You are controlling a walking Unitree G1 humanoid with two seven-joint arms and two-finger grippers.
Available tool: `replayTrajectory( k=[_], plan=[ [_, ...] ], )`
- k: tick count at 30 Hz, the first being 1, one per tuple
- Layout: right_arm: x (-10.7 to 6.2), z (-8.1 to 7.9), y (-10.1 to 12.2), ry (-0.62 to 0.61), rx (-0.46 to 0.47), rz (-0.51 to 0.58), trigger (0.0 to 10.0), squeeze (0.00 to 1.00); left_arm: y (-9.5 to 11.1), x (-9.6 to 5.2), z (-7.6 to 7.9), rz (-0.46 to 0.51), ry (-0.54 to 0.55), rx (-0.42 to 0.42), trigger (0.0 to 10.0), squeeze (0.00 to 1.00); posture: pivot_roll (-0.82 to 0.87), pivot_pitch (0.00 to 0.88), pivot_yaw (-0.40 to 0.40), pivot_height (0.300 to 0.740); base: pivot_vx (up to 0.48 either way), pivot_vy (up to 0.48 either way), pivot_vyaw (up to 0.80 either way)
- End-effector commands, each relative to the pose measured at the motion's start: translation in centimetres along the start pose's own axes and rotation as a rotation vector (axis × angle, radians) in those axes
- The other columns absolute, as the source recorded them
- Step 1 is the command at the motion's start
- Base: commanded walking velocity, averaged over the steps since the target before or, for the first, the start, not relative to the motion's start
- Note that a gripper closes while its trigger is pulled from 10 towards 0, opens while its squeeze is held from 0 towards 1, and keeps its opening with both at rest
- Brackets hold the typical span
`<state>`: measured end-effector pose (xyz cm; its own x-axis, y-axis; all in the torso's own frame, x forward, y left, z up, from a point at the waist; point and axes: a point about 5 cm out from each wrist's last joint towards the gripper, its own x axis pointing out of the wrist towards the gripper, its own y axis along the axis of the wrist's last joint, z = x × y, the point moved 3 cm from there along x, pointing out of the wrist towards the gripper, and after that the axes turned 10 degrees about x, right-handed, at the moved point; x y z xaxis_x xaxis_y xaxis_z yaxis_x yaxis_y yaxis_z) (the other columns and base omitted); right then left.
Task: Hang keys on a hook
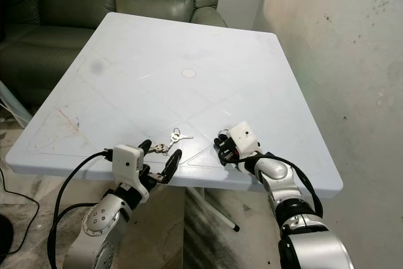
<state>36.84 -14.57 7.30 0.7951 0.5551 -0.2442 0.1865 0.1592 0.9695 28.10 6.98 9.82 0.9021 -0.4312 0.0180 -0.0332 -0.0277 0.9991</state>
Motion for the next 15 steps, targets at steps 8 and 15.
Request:
replayTrajectory(
  k=[8, 15],
  plan=[
    [0.1, 0.7, 1.4, -0.033, 0.137, 0.091, 0.0, 0.0, 0.4, 0.1, 0.1, 0.011, 0.007, -0.009, 10.0, 0.0, 0.1, 0.107, -0.11, 0.74, 0.0, 0.0, 0.0],
    [0.1, 1.6, 4.5, -0.077, 0.221, 0.273, 0.0, 0.0, 0.6, 0.6, -0.4, 0.019, 0.025, -0.017, 10.0, 0.0, 0.1, 0.097, -0.112, 0.74, 0.0, 0.0, 0.0]
  ],
)
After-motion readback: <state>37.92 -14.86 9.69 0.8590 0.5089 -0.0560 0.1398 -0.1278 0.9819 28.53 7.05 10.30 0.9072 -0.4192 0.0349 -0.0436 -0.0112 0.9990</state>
